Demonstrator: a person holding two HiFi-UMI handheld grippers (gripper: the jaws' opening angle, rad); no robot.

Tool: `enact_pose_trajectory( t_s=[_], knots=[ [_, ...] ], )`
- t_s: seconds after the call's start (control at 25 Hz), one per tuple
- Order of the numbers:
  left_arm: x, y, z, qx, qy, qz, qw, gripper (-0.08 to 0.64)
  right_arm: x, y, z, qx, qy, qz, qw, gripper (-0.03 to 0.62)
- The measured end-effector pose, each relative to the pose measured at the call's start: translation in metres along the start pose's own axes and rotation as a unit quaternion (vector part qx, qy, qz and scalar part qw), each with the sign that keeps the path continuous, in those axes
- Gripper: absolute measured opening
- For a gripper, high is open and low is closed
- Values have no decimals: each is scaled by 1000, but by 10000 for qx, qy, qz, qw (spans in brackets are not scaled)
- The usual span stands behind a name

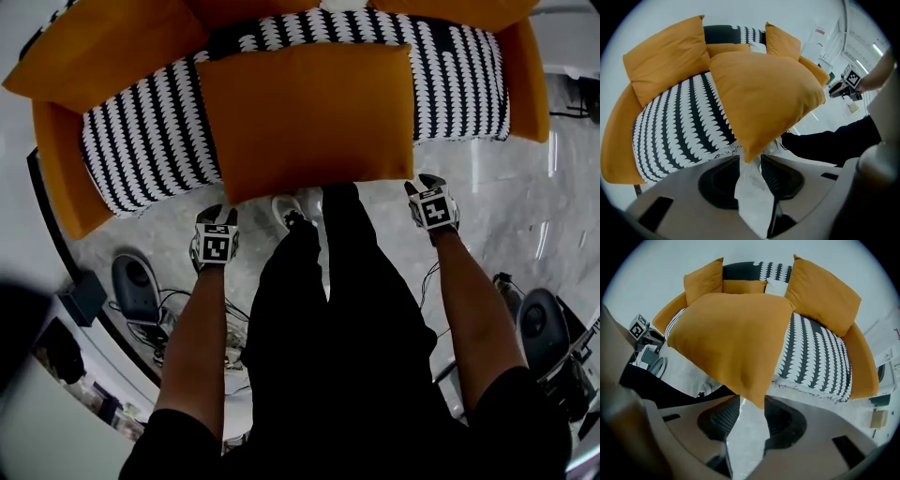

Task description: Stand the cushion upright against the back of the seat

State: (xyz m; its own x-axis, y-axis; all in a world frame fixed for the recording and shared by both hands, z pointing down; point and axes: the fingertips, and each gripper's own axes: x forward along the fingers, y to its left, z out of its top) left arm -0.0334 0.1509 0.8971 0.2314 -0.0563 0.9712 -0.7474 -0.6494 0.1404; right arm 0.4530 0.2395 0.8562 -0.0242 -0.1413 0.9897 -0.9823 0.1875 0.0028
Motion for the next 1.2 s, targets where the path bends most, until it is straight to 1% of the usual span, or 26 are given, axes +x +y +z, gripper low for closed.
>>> enact_pose_trajectory(
  t_s=[0.08,0.16,0.28,0.4,0.48,0.52,0.6,0.64,0.72,0.88,1.0,1.2],
  knots=[
    [10,-3,-4,111,98,-26,9999,150,11,-6,-6,-110,118,-56,9999,156],
    [19,-5,-4,196,105,-42,9997,158,23,-8,-10,-325,232,-59,9992,161],
    [28,-6,-2,133,104,-46,9998,161,41,-8,-18,-581,430,-16,9974,172],
    [39,-8,2,92,138,-52,9998,164,56,-17,-26,-489,531,-127,9973,178],
    [45,-9,4,209,166,-34,9996,164,63,-17,-24,-416,526,-155,9976,178],
    [47,-8,6,262,170,-8,9995,164,66,-16,-22,-434,539,-167,9975,178],
    [48,-6,9,247,157,26,9996,163,68,-14,-14,-558,544,-186,9968,176],
    [47,-7,9,212,150,21,9997,158,67,-13,-11,-616,527,-173,9966,173],
    [44,-9,10,179,140,-3,9997,138,63,-11,-9,-670,482,-134,9965,132],
    [32,-6,18,168,69,5,9998,92,54,-11,-2,-639,372,-103,9972,81],
    [19,-7,22,146,67,-39,9999,61,41,-10,4,-573,284,-37,9979,67],
    [-13,-11,34,186,80,-71,9998,49,12,-13,15,-488,142,129,9986,57]
  ],
)
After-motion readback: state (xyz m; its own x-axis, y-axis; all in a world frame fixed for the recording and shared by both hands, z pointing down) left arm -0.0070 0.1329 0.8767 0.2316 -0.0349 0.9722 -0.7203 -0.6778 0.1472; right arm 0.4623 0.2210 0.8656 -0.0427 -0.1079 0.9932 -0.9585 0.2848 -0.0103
